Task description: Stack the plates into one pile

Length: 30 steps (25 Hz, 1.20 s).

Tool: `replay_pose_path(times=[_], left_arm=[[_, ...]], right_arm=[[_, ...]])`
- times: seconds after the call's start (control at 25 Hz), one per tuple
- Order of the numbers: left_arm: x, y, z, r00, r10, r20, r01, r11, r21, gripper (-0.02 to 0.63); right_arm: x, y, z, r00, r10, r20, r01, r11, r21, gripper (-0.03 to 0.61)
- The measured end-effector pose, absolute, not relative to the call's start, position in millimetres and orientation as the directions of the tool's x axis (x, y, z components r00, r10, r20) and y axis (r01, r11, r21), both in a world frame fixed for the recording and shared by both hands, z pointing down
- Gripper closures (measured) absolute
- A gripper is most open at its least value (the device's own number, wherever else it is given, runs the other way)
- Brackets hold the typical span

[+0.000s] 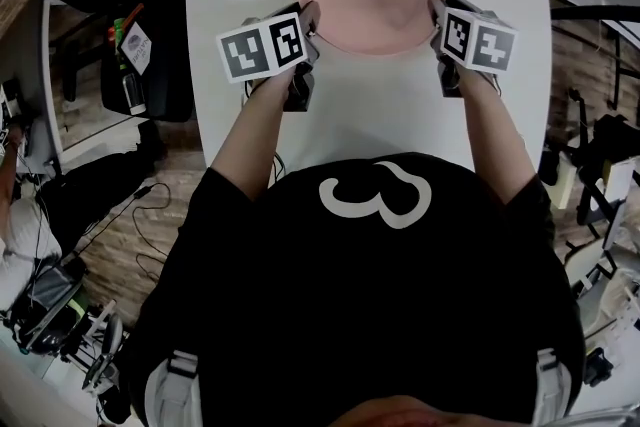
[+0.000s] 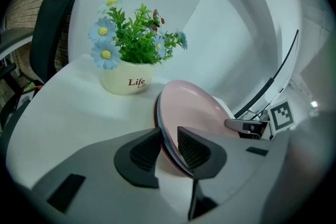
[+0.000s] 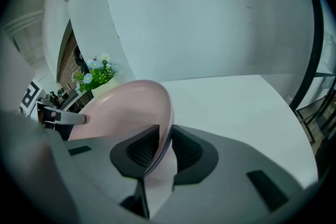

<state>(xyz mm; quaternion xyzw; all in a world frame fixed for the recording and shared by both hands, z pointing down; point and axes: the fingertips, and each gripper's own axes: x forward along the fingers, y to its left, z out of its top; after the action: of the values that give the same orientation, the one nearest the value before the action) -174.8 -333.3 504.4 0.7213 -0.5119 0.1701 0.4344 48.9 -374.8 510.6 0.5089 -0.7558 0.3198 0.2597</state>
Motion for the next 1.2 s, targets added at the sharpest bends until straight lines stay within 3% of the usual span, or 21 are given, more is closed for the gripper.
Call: replay_pose_path(times=[0.16,0.44,0.84,0.92,1.04,1.2], left_arm=[[-175.4,-335.2,503.9,0.423,-0.597,0.682,-0.888,-0.12,0.445,0.502],[-175.3,-334.4,498.1,0.442,-0.614,0.654,-0.879,-0.151,0.452,0.413],[-182.1,-322.3,472.3,0.416,-0.665,0.62,-0.884,-0.136,0.447,0.403],[-184.1,-316.1,463.3,0.406,-0.68,0.61,-0.887,-0.133,0.443,0.403],[-182.3,-302.5,452.0,0.397,-0.695,0.599,-0.886,-0.119,0.448,0.405],[-178.1,-275.9,438.5,0.382,-0.717,0.583,-0.883,-0.097,0.458,0.405]], right_arm=[[48.5,-371.9,510.3,-0.334,-0.609,0.719,-0.938,0.293,-0.188,0.459],[54.8,-366.7,504.9,-0.317,-0.62,0.718,-0.945,0.265,-0.189,0.417],[68.5,-358.2,469.3,-0.384,-0.659,0.647,-0.92,0.331,-0.209,0.411],[65.2,-352.9,458.5,-0.423,-0.658,0.623,-0.903,0.361,-0.232,0.418],[58.8,-340.4,437.0,-0.503,-0.654,0.565,-0.862,0.428,-0.272,0.504],[49.3,-314.0,408.2,-0.627,-0.609,0.486,-0.777,0.535,-0.331,0.531]])
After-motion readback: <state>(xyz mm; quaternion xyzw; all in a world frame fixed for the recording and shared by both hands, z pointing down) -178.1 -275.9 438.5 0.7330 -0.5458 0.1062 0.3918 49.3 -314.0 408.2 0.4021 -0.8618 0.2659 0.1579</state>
